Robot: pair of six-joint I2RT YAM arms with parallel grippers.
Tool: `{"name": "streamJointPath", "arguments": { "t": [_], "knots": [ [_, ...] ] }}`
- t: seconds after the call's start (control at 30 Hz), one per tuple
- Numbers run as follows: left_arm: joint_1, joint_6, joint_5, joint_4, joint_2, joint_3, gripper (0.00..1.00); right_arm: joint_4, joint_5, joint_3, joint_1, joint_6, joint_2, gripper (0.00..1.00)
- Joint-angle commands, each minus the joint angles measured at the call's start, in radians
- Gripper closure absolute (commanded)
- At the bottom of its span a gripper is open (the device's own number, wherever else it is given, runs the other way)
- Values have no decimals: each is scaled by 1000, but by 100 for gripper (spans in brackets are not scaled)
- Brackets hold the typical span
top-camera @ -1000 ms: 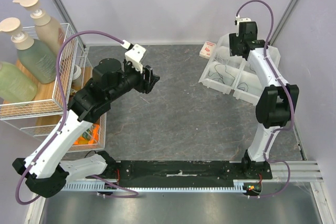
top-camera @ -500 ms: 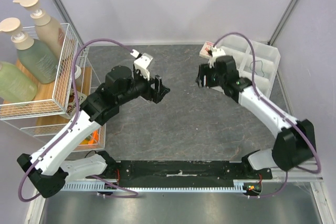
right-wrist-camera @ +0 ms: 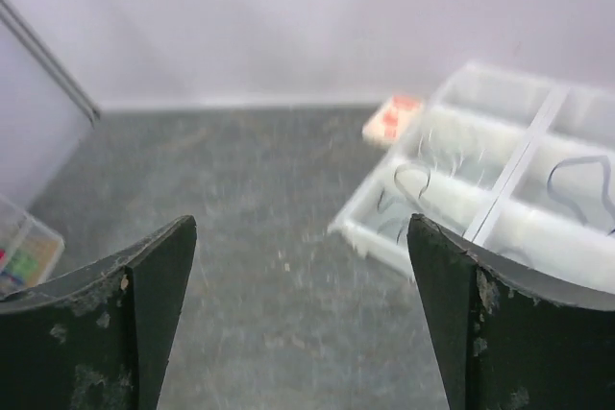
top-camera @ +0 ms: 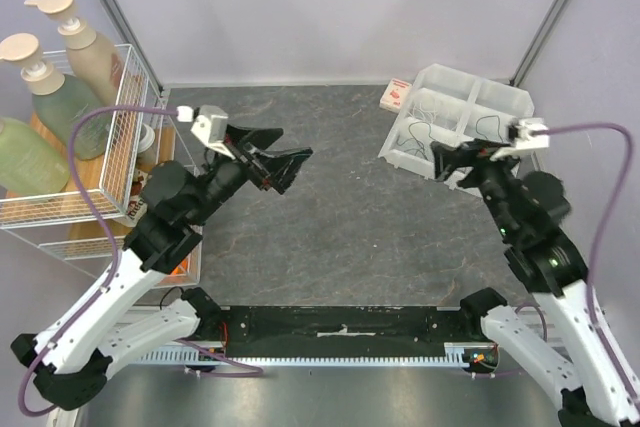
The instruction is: Untangle the cables
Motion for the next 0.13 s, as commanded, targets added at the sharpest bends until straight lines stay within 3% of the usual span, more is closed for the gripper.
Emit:
{"name": "streamJointPath", "arguments": {
  "t": [0.0,0.1],
  "knots": [
    [-3,-44,8,238,-75,-10,5,-31,108,84,0,-19,-93,2],
    [-3,-30,16,246,-87,34,5,-37,107,142,0,-19,-110,2]
  ]
}}
